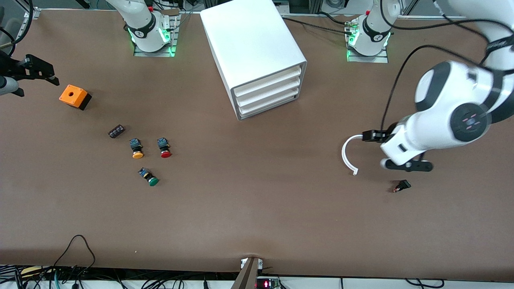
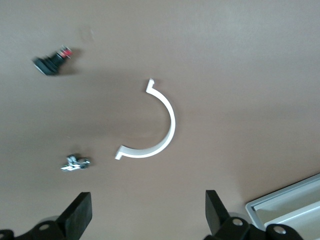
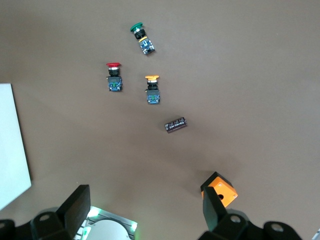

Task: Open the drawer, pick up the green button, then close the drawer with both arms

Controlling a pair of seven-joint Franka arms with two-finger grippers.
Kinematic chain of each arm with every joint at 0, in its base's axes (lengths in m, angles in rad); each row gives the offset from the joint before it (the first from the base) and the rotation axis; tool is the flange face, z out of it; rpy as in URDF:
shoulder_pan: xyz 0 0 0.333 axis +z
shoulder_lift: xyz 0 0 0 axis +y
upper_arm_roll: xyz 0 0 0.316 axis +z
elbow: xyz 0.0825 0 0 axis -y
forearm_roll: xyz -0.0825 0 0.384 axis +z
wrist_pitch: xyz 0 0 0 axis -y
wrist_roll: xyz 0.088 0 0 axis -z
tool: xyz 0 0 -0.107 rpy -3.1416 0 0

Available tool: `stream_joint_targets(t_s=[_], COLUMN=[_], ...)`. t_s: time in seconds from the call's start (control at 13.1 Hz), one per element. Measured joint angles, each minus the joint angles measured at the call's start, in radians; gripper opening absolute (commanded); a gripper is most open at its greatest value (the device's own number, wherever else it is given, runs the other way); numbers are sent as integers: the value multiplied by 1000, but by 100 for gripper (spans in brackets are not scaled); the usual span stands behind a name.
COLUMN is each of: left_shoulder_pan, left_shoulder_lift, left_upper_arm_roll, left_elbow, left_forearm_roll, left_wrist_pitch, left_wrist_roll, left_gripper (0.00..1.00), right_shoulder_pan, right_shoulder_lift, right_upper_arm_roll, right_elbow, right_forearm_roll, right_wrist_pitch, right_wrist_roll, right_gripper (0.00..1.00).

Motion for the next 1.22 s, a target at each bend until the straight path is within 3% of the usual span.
stream_joint_targets(t_s=[0.31, 0.53, 0.69, 0.84, 1.22], left_shoulder_pan=[-69, -80, -81, -88, -126], left_shoulder_lift=[-132, -286, -407, -479, -490], left_upper_arm_roll=[159, 241, 261, 267, 302], left_elbow=[-19, -183, -319, -382, -386], left_forearm_roll=[-5, -6, -6, -7, -8], left_wrist_pitch=[11, 177, 247, 241, 221], left_wrist_roll=[101, 160, 167, 171, 295], left_gripper=[100, 100, 100, 100, 100], right_shoulder_pan=[20, 23, 24, 27, 29], right_shoulder_lift=[0, 0, 0, -1, -1], right_upper_arm_roll=[9, 9, 10, 11, 8], right_elbow=[17, 22, 26, 34, 37], right_forearm_roll=[1, 1, 1, 1, -8], right_wrist_pitch=[3, 3, 3, 2, 1], right_wrist_roll=[37, 41, 41, 40, 40], right_gripper=[100, 100, 100, 100, 100])
